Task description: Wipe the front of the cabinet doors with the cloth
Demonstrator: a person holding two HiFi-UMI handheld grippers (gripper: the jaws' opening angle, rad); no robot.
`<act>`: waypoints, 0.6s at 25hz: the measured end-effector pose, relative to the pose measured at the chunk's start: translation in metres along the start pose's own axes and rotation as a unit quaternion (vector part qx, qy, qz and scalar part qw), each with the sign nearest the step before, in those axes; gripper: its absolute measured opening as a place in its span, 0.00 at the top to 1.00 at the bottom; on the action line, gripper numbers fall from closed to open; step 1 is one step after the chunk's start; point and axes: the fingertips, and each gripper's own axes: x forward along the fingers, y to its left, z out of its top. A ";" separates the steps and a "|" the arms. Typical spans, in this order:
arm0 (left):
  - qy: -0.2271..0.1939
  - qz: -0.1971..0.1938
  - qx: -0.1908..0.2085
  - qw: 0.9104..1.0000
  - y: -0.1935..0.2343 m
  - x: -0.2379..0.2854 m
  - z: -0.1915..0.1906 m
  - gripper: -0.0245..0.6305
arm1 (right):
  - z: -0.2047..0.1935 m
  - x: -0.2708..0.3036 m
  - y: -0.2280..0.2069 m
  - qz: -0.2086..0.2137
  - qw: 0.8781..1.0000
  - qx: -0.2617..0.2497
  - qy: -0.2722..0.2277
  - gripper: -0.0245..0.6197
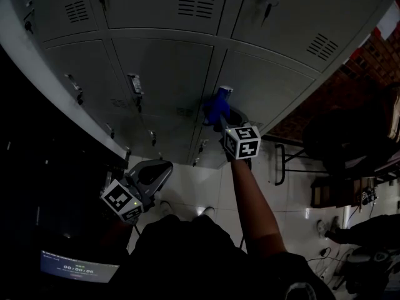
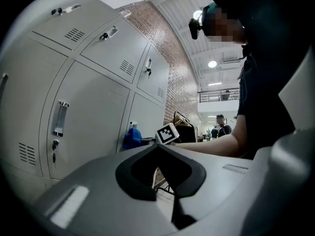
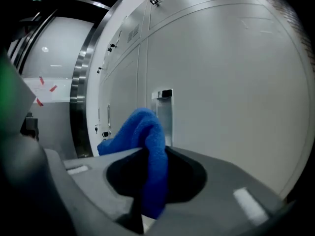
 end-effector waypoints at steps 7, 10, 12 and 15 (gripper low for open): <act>-0.001 -0.010 0.003 1.000 0.000 0.009 -0.002 0.96 | -0.014 -0.021 -0.044 -0.055 0.998 0.025 0.007 0.86; -0.002 -0.024 0.004 1.000 -0.005 0.021 -0.001 0.96 | -0.025 -0.043 -0.073 -0.088 0.995 0.036 0.012 0.86; -0.002 -0.034 0.006 0.999 -0.010 0.028 0.000 0.96 | -0.032 -0.061 -0.098 -0.114 0.992 0.046 0.014 0.85; 0.000 -0.046 0.008 0.999 -0.015 0.037 0.000 0.96 | -0.040 -0.088 -0.136 -0.152 0.987 0.057 0.017 0.86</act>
